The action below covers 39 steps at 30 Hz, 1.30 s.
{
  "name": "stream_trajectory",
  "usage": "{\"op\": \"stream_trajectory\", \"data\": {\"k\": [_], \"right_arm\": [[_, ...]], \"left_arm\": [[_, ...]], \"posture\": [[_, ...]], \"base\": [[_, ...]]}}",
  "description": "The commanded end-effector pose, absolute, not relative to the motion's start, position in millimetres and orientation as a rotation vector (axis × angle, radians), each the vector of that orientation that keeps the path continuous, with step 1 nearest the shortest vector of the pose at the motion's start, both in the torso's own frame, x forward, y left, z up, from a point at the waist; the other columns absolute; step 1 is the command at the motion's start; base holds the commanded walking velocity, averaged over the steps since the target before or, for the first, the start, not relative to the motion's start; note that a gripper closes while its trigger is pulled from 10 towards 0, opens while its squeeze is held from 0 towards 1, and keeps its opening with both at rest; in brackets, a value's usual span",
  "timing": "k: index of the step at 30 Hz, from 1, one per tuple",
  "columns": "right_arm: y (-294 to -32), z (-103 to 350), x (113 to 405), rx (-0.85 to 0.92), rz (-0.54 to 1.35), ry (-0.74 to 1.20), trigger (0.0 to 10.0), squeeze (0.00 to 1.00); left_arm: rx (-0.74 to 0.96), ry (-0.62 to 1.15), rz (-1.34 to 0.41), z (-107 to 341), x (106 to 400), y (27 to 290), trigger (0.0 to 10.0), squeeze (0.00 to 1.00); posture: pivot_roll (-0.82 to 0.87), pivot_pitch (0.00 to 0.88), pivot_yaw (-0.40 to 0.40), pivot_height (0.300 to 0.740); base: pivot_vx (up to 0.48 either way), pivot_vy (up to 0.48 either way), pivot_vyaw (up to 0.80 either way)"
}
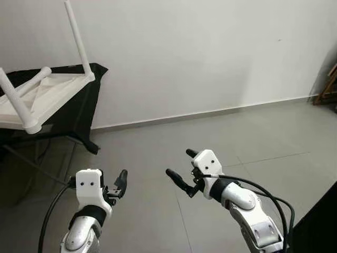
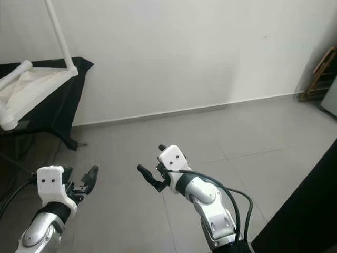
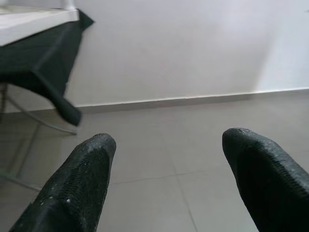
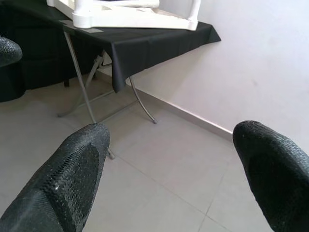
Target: Building children table
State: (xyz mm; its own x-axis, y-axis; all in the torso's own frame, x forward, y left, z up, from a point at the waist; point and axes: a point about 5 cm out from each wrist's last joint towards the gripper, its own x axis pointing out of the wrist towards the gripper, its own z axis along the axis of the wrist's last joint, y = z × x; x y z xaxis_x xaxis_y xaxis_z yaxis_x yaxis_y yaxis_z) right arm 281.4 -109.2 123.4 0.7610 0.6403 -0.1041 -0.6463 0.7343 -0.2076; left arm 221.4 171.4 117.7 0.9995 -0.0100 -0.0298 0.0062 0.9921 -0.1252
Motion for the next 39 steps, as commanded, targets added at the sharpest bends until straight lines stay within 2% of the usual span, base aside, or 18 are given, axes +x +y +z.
{"op": "stream_trajectory", "data": {"k": [1,39], "right_arm": [[-104.8,122.8,282.4,-0.228,0.723,0.025,10.0,0.00],[-104.7,121.9,282.4,-0.221,0.729,0.028,10.0,0.00]], "left_arm": [[-0.119,0.029,-0.001,116.5,220.9,174.3,10.0,0.00],[-0.120,0.038,-0.016,114.2,221.7,172.6,10.0,0.00]], "posture": [[-0.03,0.000,0.016,0.740],[-0.04,0.000,0.016,0.740]], "base": [[0.304,0.000,0.00],[0.338,0.000,0.00]]}}
